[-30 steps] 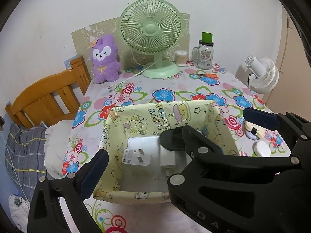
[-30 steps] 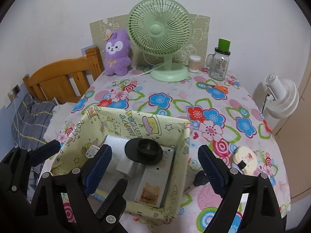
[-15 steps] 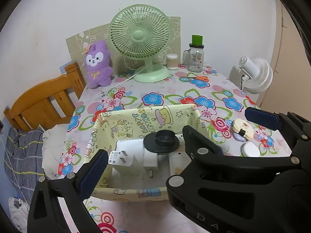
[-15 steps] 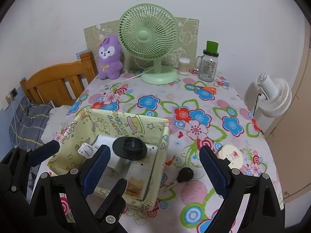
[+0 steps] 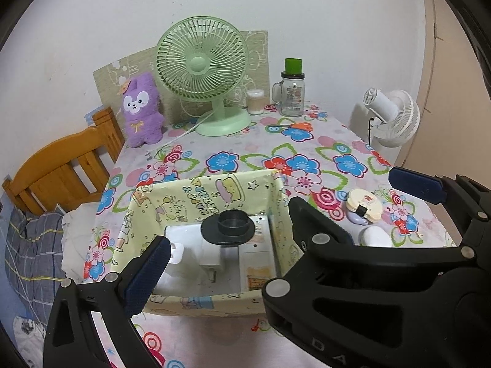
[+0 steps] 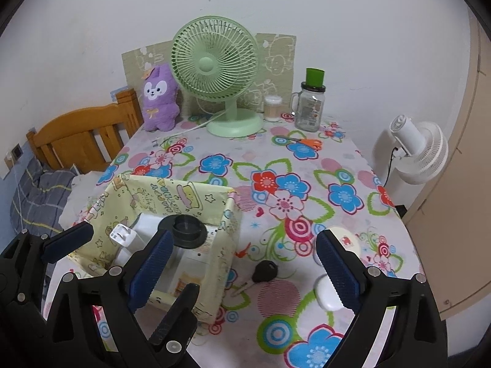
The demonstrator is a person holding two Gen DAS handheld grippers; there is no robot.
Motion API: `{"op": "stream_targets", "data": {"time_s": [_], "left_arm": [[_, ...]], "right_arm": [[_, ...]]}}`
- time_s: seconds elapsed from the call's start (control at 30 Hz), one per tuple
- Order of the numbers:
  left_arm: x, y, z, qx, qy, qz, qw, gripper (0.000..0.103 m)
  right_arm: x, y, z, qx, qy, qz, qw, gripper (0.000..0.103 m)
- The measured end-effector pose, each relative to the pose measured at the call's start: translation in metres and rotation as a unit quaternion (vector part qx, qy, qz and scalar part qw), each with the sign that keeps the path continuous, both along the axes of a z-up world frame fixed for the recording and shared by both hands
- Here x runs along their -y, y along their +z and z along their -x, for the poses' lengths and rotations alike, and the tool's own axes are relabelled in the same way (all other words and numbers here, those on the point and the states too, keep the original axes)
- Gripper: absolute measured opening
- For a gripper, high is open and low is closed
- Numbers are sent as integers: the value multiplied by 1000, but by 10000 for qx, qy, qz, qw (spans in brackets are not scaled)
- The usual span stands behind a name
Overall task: Organize rigid objects
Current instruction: 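Withdraw both tools from the box back over the table objects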
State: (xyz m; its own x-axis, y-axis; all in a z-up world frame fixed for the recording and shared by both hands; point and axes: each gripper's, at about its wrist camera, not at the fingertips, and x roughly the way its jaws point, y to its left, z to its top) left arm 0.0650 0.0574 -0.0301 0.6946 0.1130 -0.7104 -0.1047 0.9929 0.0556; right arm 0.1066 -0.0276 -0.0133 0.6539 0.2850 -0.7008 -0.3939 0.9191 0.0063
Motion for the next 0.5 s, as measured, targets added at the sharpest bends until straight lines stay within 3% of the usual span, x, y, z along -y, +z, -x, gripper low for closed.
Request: {"op": "stream_targets", "data": {"time_s": [0.5], "left_arm": [[32, 5, -2, 53, -227, -2, 9997, 103]], "right_arm": [[34, 6, 2, -10, -302, 19, 9995, 96]]}}
